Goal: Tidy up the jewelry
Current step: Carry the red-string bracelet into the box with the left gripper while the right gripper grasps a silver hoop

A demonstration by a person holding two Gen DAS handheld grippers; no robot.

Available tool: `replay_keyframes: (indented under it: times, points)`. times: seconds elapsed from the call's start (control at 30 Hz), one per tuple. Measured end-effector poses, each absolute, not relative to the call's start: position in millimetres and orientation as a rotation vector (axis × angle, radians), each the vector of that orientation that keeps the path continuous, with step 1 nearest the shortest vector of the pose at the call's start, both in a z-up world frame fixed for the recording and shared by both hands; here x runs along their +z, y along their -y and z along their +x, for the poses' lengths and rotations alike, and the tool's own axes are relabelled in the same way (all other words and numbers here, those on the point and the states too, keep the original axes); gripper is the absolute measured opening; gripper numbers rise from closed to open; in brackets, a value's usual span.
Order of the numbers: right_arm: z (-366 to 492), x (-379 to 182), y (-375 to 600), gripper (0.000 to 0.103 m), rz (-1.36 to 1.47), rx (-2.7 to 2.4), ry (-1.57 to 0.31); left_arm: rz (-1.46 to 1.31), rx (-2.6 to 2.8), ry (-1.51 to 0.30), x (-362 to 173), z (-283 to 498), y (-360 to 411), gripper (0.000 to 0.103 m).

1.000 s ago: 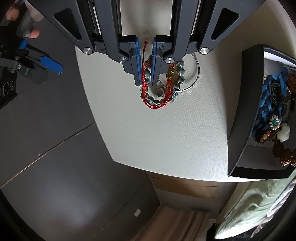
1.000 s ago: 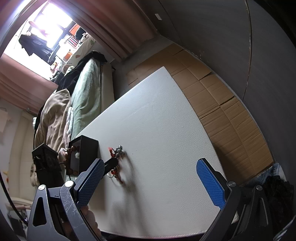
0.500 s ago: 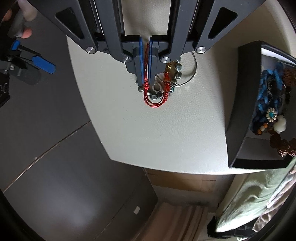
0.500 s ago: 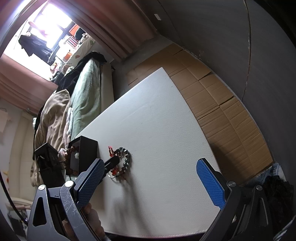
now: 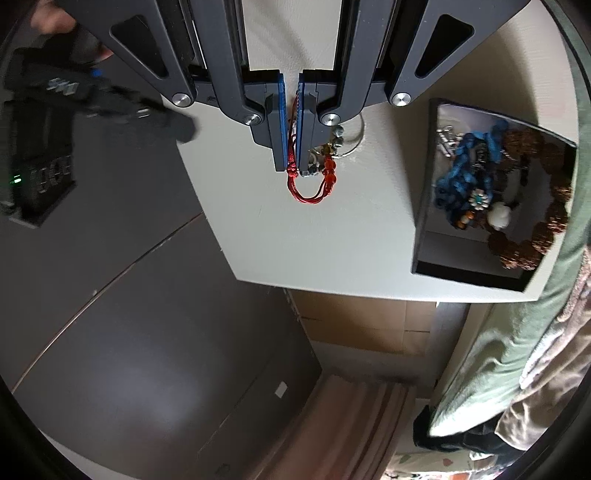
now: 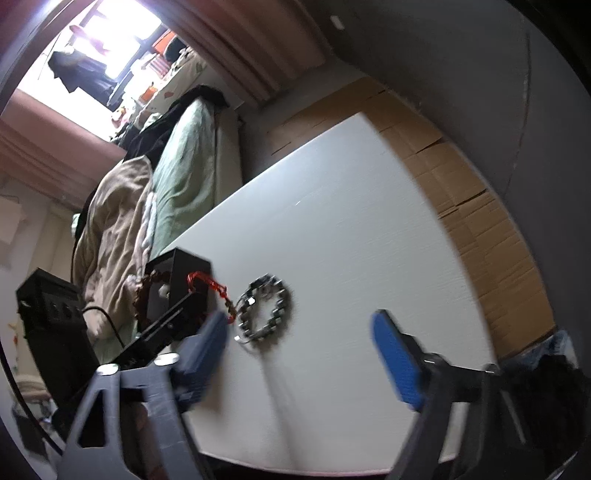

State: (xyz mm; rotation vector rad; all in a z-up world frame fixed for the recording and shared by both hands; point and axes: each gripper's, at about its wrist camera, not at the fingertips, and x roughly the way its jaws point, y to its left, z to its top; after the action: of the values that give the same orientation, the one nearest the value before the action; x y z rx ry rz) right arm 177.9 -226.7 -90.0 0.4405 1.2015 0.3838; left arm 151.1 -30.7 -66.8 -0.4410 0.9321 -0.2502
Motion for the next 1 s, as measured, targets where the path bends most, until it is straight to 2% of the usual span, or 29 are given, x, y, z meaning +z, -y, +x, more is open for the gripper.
replay_keyframes:
  times: [0.07, 0.2, 0.27, 0.43, 0.6, 0.8, 0.93, 1.0]
  points:
    - [178, -95, 215, 0.062, 0.437, 0.409, -1.212, -0.451, -0.251, -0.917, -60, 147, 24, 0.004]
    - [181, -102, 190, 0.055, 0.440, 0.468, -1.215, -0.466, -0.247, -0.890, -49, 140, 9, 0.004]
    - [183, -106, 182, 0.045, 0.446, 0.477, -1.220, -0.472, -0.243, -0.881, -45, 137, 3, 0.004]
    - [189, -118, 166, 0.034, 0.448, 0.484, -1.238, -0.486, -0.231, -0.867, -37, 133, -11, 0.004]
    - [195, -127, 153, 0.031, 0.402, 0.456, -1.247, -0.511, -0.222, -0.842, -30, 127, -29, 0.004]
    - [197, -138, 139, 0.023, 0.337, 0.433, -1.258, -0.543, -0.198, -0.833, -27, 126, -51, 0.004]
    - [196, -143, 135, 0.007, 0.321, 0.431, -1.275, -0.560, -0.180, -0.832, -26, 124, -63, 0.004]
    - [195, -140, 135, 0.005, 0.339, 0.437, -1.249, -0.562, -0.174, -0.821, -24, 123, -68, 0.004]
